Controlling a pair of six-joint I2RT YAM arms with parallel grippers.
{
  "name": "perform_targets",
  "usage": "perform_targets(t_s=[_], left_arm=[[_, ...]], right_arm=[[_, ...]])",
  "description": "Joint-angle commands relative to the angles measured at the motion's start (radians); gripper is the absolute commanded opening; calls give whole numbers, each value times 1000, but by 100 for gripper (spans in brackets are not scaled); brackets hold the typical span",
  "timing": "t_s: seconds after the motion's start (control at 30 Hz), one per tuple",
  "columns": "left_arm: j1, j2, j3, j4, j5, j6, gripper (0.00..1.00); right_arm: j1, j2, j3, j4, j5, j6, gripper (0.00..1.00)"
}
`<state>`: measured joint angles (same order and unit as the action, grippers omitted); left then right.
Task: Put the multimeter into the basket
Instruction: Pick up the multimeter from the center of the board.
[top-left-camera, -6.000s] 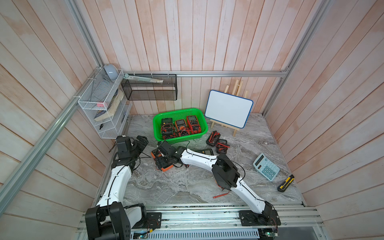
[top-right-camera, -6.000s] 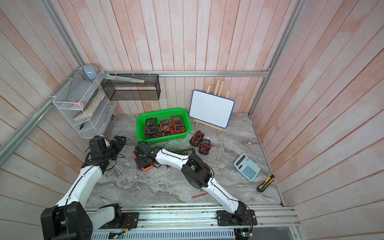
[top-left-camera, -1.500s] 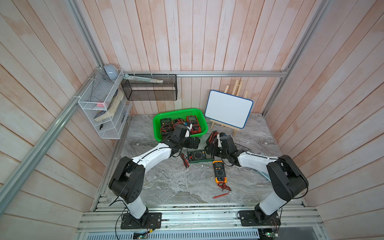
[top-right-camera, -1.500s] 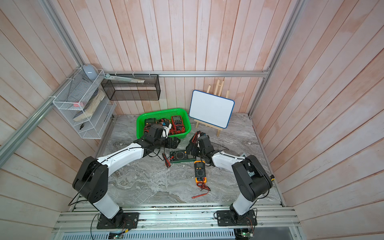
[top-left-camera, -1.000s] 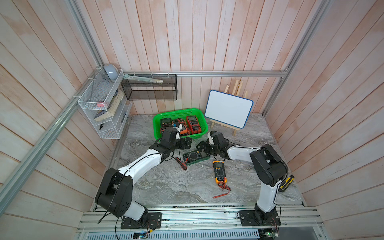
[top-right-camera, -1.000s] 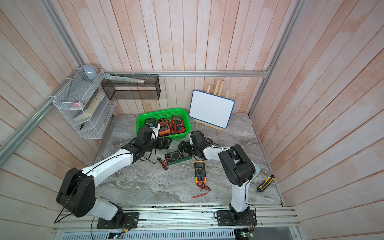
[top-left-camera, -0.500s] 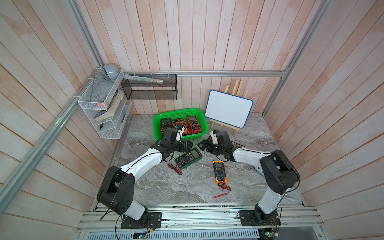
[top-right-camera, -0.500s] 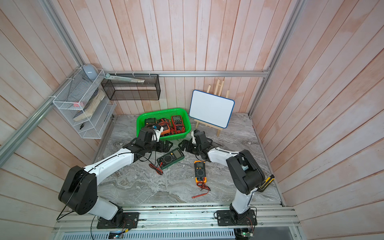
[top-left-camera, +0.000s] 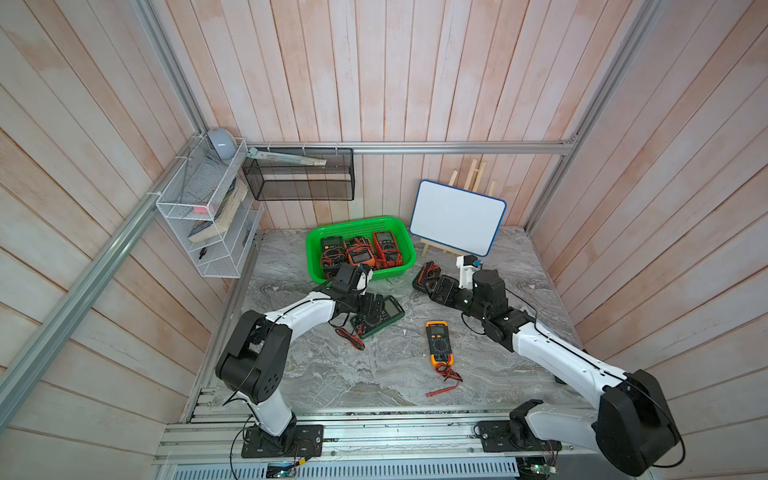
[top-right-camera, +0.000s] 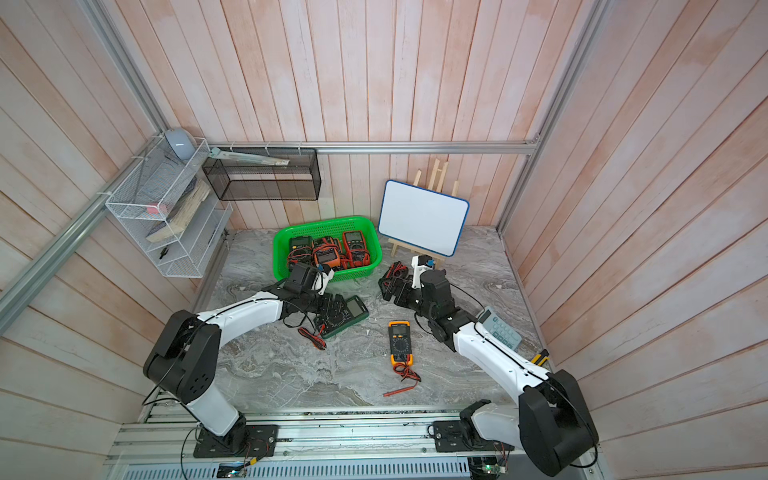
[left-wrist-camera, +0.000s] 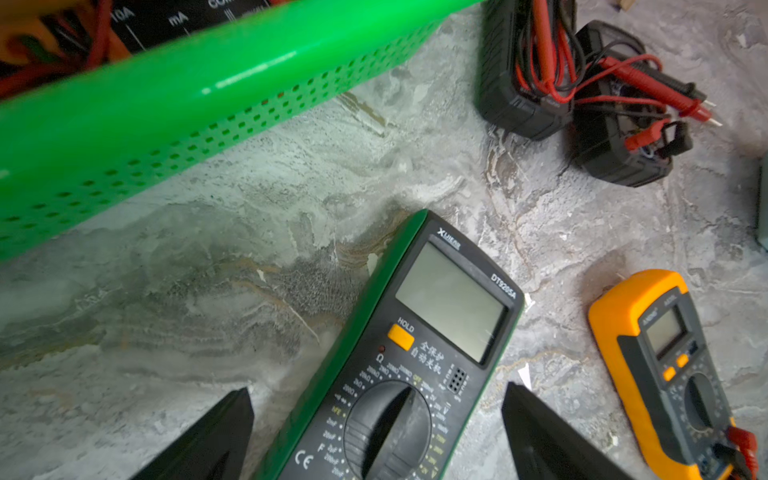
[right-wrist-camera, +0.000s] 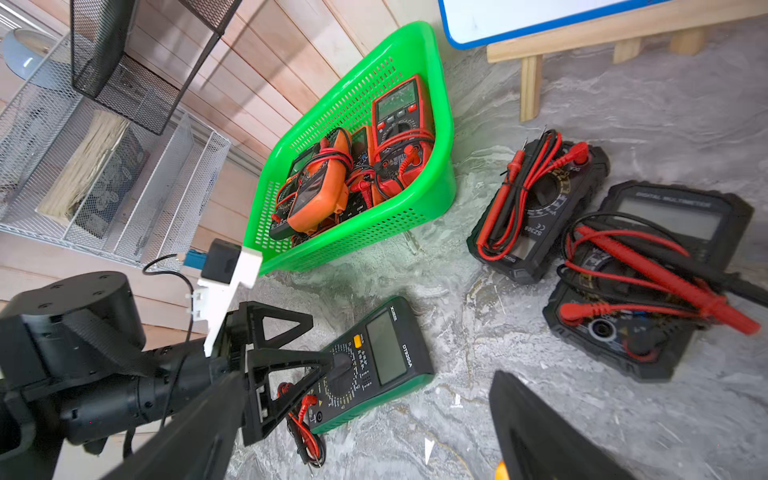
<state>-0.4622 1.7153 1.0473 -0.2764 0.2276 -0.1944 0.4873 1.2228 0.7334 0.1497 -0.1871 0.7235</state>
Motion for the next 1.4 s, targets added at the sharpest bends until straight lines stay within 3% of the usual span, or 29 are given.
perform_targets(t_s=[0.0,0.4,0.53,0.9,1.17,1.37], left_arm=[[0,32,-6,0,19,4,100],[-38,17,-53,-16,206,-5,100],[-78,15,-59,-39,222,0,100],[-194,-17,-73,-32,-89,-4,100],[-241,17,-72,10,-193,-32,100],[-266,49,-67,36,-195,-43,100]], right_arm=[[-5,-21,-23,-43,31,-25,98],[-5,-10,-37,-23,24,-12,98],[-4,6,-34,-19,18,-9,98],[-5,32,-31,-13,12,-7,98],[-4,51,-34,-9,15,-9,98],[-5,77,-34,-7,6,-12,98]])
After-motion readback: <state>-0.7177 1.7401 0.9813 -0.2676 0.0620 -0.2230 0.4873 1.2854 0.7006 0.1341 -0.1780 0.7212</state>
